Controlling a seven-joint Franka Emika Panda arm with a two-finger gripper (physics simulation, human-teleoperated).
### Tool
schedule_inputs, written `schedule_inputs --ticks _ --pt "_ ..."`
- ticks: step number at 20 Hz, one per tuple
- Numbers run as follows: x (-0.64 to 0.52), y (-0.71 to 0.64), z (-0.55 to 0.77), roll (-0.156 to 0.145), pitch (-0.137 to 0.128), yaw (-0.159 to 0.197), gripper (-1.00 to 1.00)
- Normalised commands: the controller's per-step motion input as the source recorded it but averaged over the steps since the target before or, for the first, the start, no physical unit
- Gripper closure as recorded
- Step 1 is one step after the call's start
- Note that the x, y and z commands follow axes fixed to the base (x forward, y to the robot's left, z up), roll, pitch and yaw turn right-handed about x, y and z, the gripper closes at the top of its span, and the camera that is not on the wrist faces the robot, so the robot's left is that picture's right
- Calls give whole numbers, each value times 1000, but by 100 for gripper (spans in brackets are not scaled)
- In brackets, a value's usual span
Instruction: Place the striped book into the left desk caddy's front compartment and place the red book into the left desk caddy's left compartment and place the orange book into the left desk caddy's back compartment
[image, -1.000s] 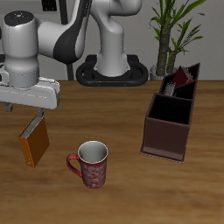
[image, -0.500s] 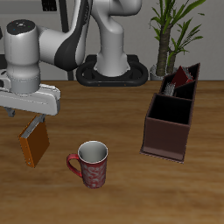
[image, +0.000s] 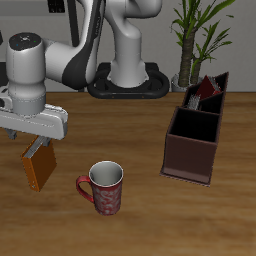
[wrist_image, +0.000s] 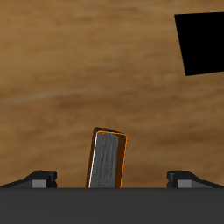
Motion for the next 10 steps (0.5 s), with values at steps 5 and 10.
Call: schedule_inputs --ticks 5,10 --pt "34 15 -144 -1 24 -6 -100" --pt "68 -64 -160 -23 39 -47 -100"
